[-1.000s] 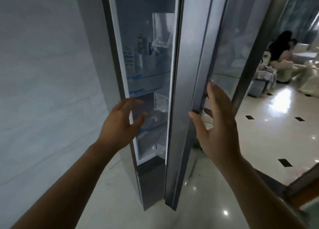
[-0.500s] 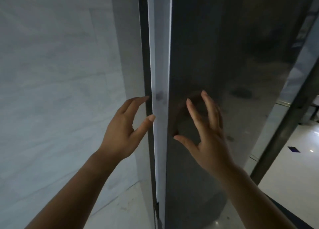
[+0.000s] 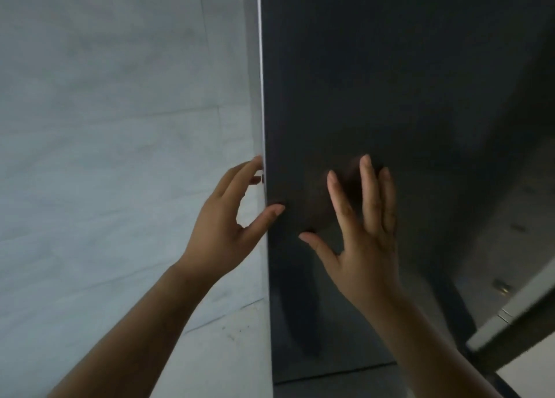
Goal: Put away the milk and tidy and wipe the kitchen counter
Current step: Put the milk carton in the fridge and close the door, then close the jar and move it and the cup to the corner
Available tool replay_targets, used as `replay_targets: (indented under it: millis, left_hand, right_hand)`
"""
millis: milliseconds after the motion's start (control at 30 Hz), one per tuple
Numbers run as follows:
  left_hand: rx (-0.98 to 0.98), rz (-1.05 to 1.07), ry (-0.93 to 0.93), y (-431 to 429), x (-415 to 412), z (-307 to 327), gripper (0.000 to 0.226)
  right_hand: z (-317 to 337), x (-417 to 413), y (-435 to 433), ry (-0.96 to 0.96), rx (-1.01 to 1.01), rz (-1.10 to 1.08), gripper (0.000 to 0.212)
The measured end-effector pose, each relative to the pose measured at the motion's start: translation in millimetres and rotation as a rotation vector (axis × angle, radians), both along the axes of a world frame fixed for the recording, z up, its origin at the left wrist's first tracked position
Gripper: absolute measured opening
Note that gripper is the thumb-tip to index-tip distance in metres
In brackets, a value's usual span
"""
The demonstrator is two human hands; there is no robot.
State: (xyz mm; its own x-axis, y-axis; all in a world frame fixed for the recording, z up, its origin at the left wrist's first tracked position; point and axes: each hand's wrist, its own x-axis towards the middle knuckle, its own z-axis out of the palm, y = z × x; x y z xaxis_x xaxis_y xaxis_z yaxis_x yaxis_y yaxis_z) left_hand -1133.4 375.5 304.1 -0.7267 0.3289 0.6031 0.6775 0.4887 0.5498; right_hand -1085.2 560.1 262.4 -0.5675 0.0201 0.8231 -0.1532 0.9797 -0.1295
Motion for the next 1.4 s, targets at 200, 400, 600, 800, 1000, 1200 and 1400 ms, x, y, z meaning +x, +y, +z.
replay_targets:
  millis: [200, 400, 600, 800, 1000, 1200, 1400]
  left_hand:
    - [-0.059, 0.243, -0.049, 5.5, 25.6, -20.6, 0.059]
    - [-0.091, 0.460, -0.208, 2.4, 97.9, -72.4, 0.059]
    - [-0.034, 0.650, -0.467, -8.2, 206.1, -146.1, 0.042]
    - [0.347, 0.845, -0.776, 24.0, 319.4, -214.7, 0.040]
    - [0.520, 0.933, -0.903, 18.7, 371.7, -238.3, 0.039]
    - [0.666, 1.087, -0.912, -45.5, 404.5, -246.4, 0.042]
    - [0.687, 1.312, -0.840, -153.4, 449.7, -227.8, 0.038]
  right_hand:
    - [-6.9, 6.7, 5.2, 0.025, -0.075, 0.252, 0.070]
    - [-51.7, 42.9, 5.9, -0.208, -0.230, 0.541, 0.070]
    - [-112.1, 94.3, 8.8, -0.611, -0.319, 0.820, 0.067]
    - [-162.6, 143.2, 18.4, -1.091, -0.361, 0.907, 0.060]
    - [-190.5, 166.3, 1.9, -1.403, -0.296, 0.928, 0.056]
    - [-190.0, 164.0, -86.1, -1.448, -0.118, 1.111, 0.043]
    - [-178.5, 178.0, -238.6, -1.393, -0.020, 1.355, 0.043]
